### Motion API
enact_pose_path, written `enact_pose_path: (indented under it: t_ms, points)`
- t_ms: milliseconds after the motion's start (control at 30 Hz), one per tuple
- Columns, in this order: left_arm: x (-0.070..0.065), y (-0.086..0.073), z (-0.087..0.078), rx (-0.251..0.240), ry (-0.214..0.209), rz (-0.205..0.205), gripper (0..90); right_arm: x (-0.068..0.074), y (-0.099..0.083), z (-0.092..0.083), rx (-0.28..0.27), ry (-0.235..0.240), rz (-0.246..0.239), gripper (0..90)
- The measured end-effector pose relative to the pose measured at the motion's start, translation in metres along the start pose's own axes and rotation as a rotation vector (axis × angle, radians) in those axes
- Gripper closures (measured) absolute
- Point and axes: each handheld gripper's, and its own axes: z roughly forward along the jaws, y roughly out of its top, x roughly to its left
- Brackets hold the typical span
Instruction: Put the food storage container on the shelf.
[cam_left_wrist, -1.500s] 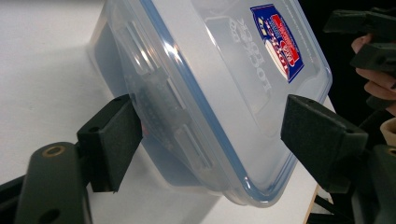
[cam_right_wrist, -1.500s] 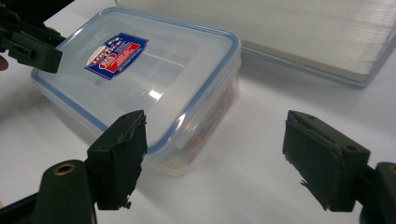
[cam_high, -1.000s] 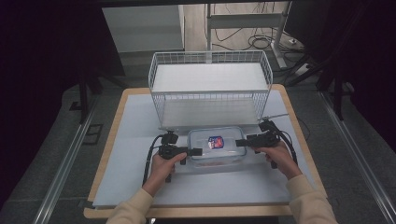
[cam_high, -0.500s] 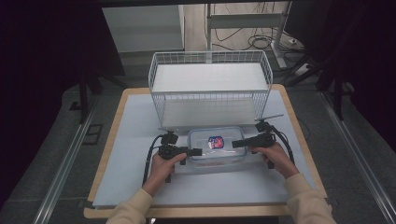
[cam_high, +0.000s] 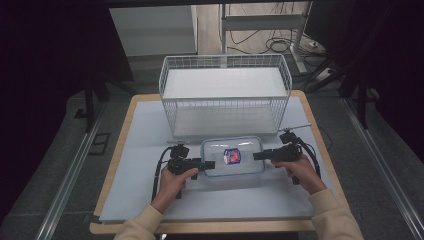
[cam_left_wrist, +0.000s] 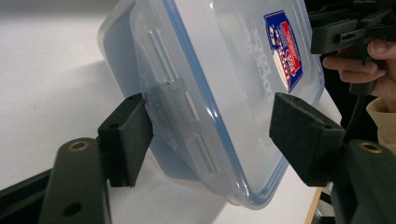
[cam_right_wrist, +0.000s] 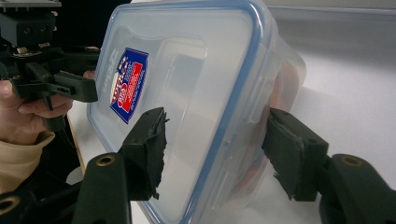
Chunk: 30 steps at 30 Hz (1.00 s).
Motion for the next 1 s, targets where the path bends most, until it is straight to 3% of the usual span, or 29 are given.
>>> enact_pose_path:
  t_ms: [367,700,1000]
  points:
    - [-0.009,-0.009,-0.007,-0.031,0.018,0.049,38.2,0.008,-0.01,-0.009,-0.031,-0.004,-0.035,47.3]
    - [-0.01,-0.013,-0.012,-0.042,0.002,0.083,43.3,0.014,-0.02,-0.016,-0.054,-0.006,-0.071,50.6]
    - [-0.007,-0.015,-0.014,-0.062,-0.027,0.071,46.4,0.016,-0.028,-0.017,-0.095,-0.008,-0.083,51.3]
